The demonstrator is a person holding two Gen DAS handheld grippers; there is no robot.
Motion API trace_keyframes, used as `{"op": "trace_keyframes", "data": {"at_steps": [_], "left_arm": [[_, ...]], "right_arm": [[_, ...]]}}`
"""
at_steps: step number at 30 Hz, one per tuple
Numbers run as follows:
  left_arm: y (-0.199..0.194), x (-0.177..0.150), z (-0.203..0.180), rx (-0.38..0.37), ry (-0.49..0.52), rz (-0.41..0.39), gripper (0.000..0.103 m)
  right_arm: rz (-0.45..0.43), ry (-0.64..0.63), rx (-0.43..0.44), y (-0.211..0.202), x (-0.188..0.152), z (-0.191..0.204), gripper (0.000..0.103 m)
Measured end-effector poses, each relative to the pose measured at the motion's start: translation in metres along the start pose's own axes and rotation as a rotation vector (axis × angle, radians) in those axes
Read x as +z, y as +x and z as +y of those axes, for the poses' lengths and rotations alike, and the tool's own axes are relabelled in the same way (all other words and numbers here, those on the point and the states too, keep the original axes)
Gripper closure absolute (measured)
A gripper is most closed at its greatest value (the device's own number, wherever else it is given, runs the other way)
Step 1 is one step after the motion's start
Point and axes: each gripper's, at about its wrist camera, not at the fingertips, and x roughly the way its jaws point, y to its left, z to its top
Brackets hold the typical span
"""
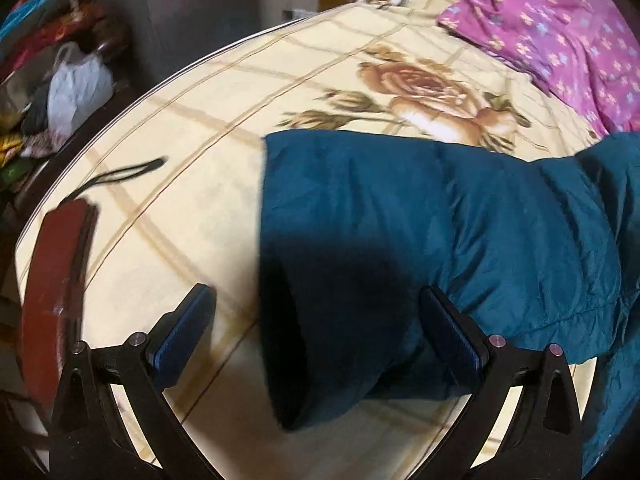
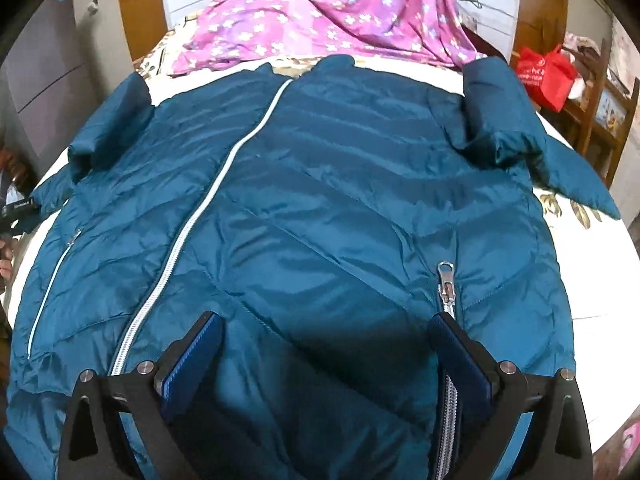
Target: Fold large clothes
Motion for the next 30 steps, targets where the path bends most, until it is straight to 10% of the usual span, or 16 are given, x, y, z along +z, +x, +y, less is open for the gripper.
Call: {"op": "trace_keyframes", "data": {"at_steps": [2,4,7,16,26,30], "left_arm": [[-0.003,-0.002,-0.006,-0.021,0.037,-0.025,0.011],[-0.008,0.0,-0.021,-0.077,0.086,-0.064,0.057],[-0.017,-0.002,-0.037,-0.059,0.135,-0.091,0.093],[-0.128,0.036,0.022,0.107,-0.219,-0.357,0.095],[-0.197,0.044,0.012,0.159,-0.181,-0.438,0.095],[-0.203,0.045,-0.008,0.049,-0.136,-0.416,0.095]], "right_arm": [[0.001,-0.004,-0.005,0.001,0.001,0.001,0.0],[0.002,-0.006,-0.009,0.001,0.001,0.001,0.0],[0.002,-0.008,-0.011,0.001,0.001,0.001,0.0],[-0.071,0.045,-0.056,-0.017,0.001,-0.018,0.0],[-0.097,0.151,-0.051,-0.032,-0.005,-0.053,0.0],[-0.11,0.17,-0.053,-0.037,-0.008,-0.059,0.0]]}}
